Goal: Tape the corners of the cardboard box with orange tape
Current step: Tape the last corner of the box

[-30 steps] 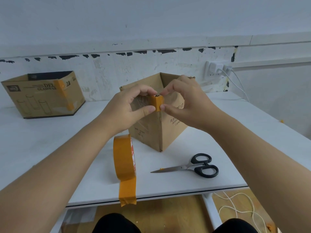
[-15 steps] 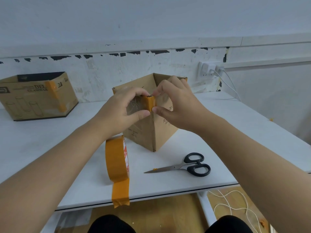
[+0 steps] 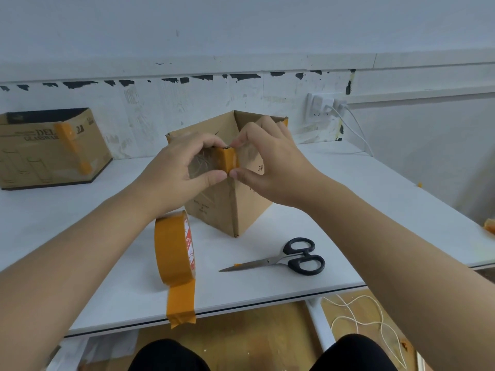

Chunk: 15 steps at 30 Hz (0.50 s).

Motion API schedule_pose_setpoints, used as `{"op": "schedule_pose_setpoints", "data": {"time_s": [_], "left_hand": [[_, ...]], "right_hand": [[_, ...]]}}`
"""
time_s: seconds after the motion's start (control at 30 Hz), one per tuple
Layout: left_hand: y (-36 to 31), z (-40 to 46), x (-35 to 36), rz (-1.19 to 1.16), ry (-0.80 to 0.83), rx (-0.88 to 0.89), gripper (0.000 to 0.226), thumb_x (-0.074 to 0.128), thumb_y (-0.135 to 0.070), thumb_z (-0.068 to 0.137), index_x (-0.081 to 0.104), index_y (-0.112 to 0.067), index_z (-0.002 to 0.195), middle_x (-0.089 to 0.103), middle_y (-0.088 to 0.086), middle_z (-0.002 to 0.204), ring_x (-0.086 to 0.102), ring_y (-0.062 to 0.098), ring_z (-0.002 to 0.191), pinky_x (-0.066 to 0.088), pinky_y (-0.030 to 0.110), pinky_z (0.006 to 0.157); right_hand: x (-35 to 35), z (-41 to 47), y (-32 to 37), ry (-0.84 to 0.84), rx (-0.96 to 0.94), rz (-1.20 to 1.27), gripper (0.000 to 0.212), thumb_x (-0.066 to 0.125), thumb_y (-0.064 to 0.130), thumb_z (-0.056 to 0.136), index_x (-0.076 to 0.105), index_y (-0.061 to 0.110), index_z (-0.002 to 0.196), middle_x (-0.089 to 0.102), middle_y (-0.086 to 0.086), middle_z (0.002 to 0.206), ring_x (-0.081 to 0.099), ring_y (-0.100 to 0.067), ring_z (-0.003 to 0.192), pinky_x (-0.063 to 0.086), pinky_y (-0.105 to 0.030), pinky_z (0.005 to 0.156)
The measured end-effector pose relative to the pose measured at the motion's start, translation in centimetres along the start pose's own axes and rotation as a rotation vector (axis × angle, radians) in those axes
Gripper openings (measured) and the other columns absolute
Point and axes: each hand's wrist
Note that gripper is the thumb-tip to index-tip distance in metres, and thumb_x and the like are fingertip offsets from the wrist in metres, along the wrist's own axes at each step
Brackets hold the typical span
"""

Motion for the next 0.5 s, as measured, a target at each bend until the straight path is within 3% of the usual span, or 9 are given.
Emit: {"op": "schedule_pose_setpoints", "data": {"time_s": [0.17,0.23,0.33,0.5], "left_hand": [[0.04,0.04,0.40,0.034,-0.021,-0.012,0.041,0.070,-0.034,0.082,0.050,-0.033,0.118,0.046,-0.030,0.104,0.039,-0.004,0.102,0.029,0.006,0.083],[0.02,-0.03,0.30,0.042,-0.014,-0.003,0.040,0.068,-0.036,0.083,0.048,-0.037,0.118,0.048,-0.024,0.105,0.041,-0.001,0.103,0.030,0.010,0.083],[0.26,-0.06,-0.13,0.033,0.025,0.016,0.041,0.064,-0.038,0.083,0.045,-0.043,0.119,0.047,-0.030,0.107,0.041,-0.001,0.105,0.031,0.011,0.084],[0.24,0.01,0.32,0.029,0.006,-0.004,0.043,0.068,-0.030,0.084,0.043,-0.043,0.116,0.052,-0.011,0.113,0.042,0.006,0.107,0.030,0.014,0.086]], "right_hand": [[0.27,0.13,0.38,-0.016,0.023,-0.012,0.039,0.074,0.031,0.078,0.056,0.020,0.110,0.042,0.005,0.102,0.041,-0.021,0.094,0.039,-0.032,0.085],[0.22,0.10,0.33,-0.006,0.019,-0.009,0.038,0.074,0.030,0.078,0.057,0.020,0.111,0.045,0.002,0.104,0.042,-0.022,0.095,0.039,-0.032,0.086],[-0.14,0.04,-0.22,0.023,0.004,0.027,0.035,0.073,0.026,0.080,0.059,0.022,0.111,0.049,-0.001,0.107,0.043,-0.024,0.098,0.038,-0.031,0.088],[0.21,0.25,-0.33,0.002,0.019,0.035,0.034,0.074,0.023,0.079,0.060,0.021,0.110,0.049,0.000,0.107,0.043,-0.024,0.099,0.035,-0.027,0.086]]}}
Point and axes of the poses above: each hand's wrist, its own z-axis towards the middle knuckle, its own x-axis out of the palm, y = z × x
